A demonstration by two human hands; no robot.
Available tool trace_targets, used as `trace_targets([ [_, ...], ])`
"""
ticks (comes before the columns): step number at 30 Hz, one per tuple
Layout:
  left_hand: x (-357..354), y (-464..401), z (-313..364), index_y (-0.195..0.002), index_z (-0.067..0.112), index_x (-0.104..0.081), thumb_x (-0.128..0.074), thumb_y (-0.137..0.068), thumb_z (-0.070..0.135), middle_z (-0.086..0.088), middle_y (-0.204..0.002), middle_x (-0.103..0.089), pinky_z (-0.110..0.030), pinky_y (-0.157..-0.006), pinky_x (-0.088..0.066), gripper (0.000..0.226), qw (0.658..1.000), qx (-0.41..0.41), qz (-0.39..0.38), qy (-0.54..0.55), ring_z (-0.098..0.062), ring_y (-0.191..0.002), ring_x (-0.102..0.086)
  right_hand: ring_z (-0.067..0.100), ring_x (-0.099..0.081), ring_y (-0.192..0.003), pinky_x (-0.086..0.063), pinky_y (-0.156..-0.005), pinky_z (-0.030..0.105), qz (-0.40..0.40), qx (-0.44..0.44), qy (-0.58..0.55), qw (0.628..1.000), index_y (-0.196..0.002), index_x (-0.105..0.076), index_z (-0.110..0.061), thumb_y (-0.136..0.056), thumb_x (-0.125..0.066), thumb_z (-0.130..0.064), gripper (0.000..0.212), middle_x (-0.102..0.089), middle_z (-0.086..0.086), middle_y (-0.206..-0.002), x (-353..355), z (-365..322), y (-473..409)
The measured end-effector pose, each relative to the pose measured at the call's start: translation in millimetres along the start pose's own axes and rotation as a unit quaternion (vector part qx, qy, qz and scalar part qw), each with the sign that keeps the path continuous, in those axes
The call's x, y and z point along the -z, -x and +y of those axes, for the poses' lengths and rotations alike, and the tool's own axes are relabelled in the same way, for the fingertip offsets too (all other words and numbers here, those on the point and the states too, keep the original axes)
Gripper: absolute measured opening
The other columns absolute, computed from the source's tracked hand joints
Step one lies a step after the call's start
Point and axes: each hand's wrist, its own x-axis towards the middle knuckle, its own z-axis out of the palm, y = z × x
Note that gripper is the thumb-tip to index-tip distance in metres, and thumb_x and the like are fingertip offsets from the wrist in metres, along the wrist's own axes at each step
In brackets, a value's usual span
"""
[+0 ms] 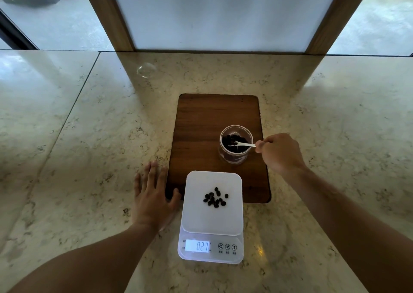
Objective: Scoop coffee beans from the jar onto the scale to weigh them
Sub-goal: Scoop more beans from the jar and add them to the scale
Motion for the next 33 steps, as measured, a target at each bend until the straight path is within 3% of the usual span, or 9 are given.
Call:
trace_targets([
  [13, 1.5, 0.9, 1.3, -0.156, 0.015, -0.02, -0.026, -0.087, 0.056, -0.013, -0.166, -0.009, -0.048, -0.122, 0.004, 0.081, 1.0, -0.004, 0.002, 0.0, -0.021, -0.152, 0.01, 0.017, -0.054, -0.051, -0.039, -0.049, 0.027, -0.003, -0.001, -0.025, 1.0, -0.077, -0.077, -0.014, -0.093, -0.061, -0.025, 0.025, -0.067, 0.005, -0.064, 5.6, 3.8, 6.4],
  [20, 1.6, 1.1, 1.5, -0.156, 0.015, -0.019, -0.026, -0.087, 0.056, -0.012, -0.166, -0.008, -0.048, -0.122, 0.004, 0.081, 1.0, -0.002, 0.003, 0.002, -0.021, -0.152, 0.01, 0.014, -0.053, -0.047, -0.036, -0.045, 0.023, 0.0, -0.023, -0.041, 0.999, -0.066, -0.072, -0.021, -0.092, -0.061, -0.026, 0.029, -0.061, 0.0, -0.056, 5.9, 9.0, 7.7],
  [25, 0.7, 0.4, 0.8, -0.156, 0.016, -0.02, -0.026, -0.087, 0.057, -0.012, -0.166, -0.009, -0.047, -0.122, 0.004, 0.08, 1.0, -0.004, 0.004, 0.001, -0.021, -0.152, 0.01, 0.015, -0.053, -0.048, -0.035, -0.045, 0.024, -0.001, -0.032, -0.063, 0.997, -0.072, -0.075, -0.019, -0.091, -0.06, -0.026, 0.025, -0.062, 0.002, -0.058, 7.2, 14.8, 9.2],
  [33, 1.2, 0.2, 1.9, -0.155, 0.015, -0.023, -0.028, -0.086, 0.056, -0.013, -0.166, -0.01, -0.047, -0.122, 0.004, 0.081, 1.0, -0.001, 0.008, 0.009, -0.022, -0.153, 0.009, 0.004, -0.036, -0.028, -0.025, -0.035, 0.019, -0.017, 0.034, -0.101, 0.994, -0.072, -0.071, -0.021, -0.095, -0.058, -0.03, 0.028, -0.047, -0.012, -0.036, 14.6, 15.3, 21.8],
])
